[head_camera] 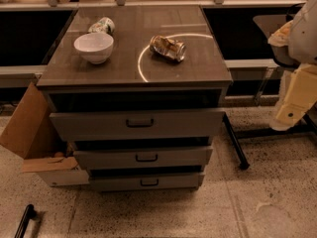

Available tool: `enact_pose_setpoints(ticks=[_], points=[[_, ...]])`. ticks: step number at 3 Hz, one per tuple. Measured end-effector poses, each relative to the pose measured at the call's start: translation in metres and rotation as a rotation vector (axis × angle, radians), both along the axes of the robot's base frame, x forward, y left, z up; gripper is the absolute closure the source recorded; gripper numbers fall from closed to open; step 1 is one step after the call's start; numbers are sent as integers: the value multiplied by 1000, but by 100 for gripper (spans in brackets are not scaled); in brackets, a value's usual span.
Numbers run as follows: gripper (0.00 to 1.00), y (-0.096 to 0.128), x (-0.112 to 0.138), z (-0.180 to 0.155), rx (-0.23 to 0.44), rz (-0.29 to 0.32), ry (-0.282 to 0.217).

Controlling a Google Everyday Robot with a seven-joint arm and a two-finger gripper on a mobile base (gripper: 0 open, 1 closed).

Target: Open bottom drawer

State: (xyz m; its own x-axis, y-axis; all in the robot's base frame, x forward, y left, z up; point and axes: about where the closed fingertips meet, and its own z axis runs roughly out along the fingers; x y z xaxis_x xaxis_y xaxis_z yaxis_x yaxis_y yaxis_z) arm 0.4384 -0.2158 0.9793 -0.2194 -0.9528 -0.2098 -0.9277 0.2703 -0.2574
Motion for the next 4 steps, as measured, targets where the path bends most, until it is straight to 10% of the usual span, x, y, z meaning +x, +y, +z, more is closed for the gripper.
enact_pose_setpoints(ticks=[2,4], points=[[0,2,-4,-23,34,51,16],[0,42,-33,-166,307,219,140]])
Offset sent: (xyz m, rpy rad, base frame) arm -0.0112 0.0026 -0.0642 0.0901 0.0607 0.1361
